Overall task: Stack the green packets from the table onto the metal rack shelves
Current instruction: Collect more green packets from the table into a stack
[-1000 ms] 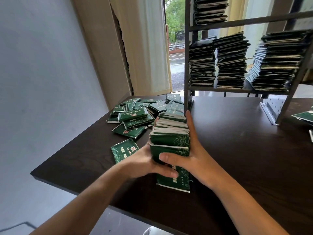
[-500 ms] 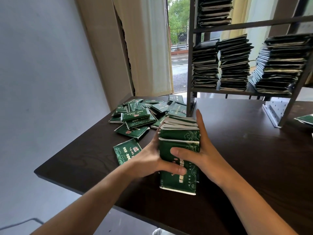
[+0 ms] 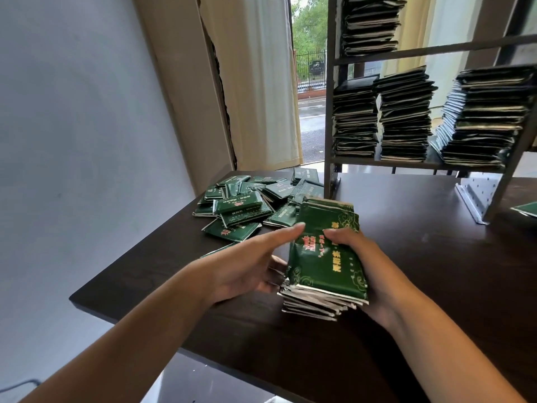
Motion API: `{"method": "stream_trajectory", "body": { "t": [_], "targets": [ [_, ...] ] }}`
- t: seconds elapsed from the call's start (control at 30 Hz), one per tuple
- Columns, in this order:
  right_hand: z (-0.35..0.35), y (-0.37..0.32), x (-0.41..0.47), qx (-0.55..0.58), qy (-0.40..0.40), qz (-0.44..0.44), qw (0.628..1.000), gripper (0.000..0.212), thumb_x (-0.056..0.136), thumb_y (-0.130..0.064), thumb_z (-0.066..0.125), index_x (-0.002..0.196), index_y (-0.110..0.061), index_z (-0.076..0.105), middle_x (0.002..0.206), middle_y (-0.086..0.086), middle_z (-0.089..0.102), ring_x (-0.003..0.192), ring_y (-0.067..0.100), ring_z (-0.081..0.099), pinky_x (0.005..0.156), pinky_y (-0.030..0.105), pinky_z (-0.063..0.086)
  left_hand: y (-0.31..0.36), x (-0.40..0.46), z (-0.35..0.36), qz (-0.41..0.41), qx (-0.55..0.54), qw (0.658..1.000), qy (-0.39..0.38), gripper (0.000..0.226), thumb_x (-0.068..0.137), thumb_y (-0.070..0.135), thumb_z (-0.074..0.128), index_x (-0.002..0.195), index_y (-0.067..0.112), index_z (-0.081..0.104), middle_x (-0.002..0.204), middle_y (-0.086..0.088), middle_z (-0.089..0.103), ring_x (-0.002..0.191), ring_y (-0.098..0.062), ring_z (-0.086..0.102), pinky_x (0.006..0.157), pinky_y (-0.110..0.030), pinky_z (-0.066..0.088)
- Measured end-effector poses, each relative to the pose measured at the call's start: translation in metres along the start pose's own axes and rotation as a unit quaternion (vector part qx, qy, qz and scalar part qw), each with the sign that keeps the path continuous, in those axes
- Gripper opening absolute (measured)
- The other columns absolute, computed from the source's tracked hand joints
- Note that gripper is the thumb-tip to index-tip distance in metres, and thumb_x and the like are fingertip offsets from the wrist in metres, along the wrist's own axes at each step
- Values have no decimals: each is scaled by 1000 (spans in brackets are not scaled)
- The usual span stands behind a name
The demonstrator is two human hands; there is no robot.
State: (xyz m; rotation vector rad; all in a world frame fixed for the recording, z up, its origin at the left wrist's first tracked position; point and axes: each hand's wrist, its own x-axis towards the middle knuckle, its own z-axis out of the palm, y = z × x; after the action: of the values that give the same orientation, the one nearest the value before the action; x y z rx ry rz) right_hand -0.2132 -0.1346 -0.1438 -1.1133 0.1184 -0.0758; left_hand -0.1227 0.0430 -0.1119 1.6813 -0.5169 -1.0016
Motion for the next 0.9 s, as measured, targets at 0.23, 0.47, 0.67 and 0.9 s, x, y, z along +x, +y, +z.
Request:
{"method": "stream_trajectory", "body": {
  "t": [0.23, 0.47, 0.67, 0.9],
  "targets": [
    [0, 4, 0, 2, 30, 19, 999, 82, 55, -33, 79, 132, -17, 55, 103, 15, 77, 86, 29, 75, 72, 36, 61, -3, 1, -23, -13, 371, 900, 230, 50, 96, 62, 47, 133, 30, 58, 123, 4, 65, 105, -11, 62, 89, -29, 46],
    [11, 6, -4, -18, 38, -29, 999, 71, 63, -32, 79, 127, -33, 51, 97, 8, 78, 88, 27, 77, 67, 33, 61, -32, -5, -38, -129, 522, 801, 264, 65, 86, 67, 58, 142, 38, 44, 137, 2, 54, 125, -23, 55, 98, -33, 46],
    [12, 6, -3, -20, 37, -37, 998, 72, 62, -35, 78, 129, -34, 51, 98, 5, 79, 89, 25, 77, 69, 33, 60, -35, -8, -20, -16, 565, 772, 290, 63, 85, 29, 60, 143, 42, 43, 132, 8, 61, 119, -22, 59, 98, -34, 48],
    [7, 9, -2, -19, 38, -38, 998, 60, 76, -31, 76, 130, -35, 50, 100, 4, 78, 91, 24, 76, 70, 32, 60, -32, -6, -24, 135, 391, 809, 418, 19, 87, 21, 70, 103, 31, 67, 83, 10, 72, 80, -17, 70, 72, -33, 55]
  ]
}}
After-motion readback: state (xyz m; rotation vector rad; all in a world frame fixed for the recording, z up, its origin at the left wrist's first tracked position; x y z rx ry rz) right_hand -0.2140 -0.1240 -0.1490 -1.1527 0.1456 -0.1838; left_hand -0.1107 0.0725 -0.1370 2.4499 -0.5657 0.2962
